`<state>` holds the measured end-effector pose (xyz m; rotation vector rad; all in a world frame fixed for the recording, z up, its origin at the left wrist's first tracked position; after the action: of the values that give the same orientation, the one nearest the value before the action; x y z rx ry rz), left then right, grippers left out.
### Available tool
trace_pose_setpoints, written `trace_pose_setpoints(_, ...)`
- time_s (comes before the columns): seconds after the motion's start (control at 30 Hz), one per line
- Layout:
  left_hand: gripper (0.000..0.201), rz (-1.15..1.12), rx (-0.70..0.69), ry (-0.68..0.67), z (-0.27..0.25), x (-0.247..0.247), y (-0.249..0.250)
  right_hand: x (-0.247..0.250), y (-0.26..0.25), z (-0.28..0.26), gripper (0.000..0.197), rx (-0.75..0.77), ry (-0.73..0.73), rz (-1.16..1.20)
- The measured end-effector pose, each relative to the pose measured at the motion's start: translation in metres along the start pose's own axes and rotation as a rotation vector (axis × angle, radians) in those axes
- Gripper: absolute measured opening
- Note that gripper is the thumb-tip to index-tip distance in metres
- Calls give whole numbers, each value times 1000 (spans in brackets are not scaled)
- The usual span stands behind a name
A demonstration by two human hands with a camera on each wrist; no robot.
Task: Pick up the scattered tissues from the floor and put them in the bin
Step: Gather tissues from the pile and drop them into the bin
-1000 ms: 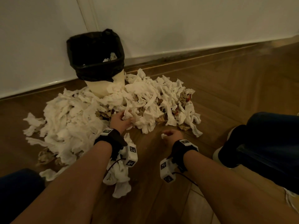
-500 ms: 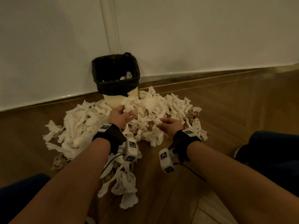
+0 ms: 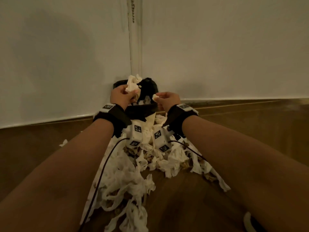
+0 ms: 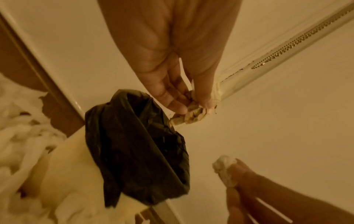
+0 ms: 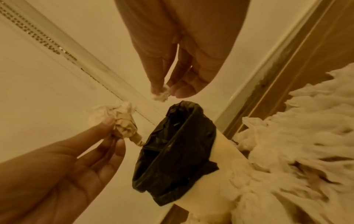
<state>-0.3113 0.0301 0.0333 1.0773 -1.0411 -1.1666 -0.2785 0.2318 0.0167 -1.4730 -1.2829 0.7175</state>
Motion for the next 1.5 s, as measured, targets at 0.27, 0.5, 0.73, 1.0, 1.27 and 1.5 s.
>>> trace_pose_setpoints(0.27, 50, 33, 56, 133, 27, 25, -31, -39, -19, 34, 21, 23, -38, -75)
trace_pose_setpoints(0.5, 52, 57, 76, 134, 21, 30, -56, -27, 14, 34, 28, -32, -24, 13)
trace_pose_setpoints(0.73, 25, 48, -33, 18, -19, 6, -32, 27, 63, 9, 24, -101, 83, -38)
trace_pose_setpoints(1.0, 18, 379, 153, -594, -157, -78, -116, 68, 181, -35, 16, -229, 94, -380)
trace_pose_setpoints(1.27, 29, 841, 87, -1114, -256, -119, -188, 81, 251, -67, 15, -297, 3, -651)
trace_pose_setpoints(1.5, 28, 951, 88, -1195, -279, -126, -209, 84, 274, -72, 19, -293, -13, -693)
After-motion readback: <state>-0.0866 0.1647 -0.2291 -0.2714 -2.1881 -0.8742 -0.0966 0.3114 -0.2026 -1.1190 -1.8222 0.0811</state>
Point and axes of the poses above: each hand's wrist, its own z-axis towards the middle knuckle, its own x-axis out of the back of the hand, y = z × x, the point moved 9 cm from there along z, towards the middle knuckle, and after that the axes turned 9 degrees about -x, right-handed, at the moved point
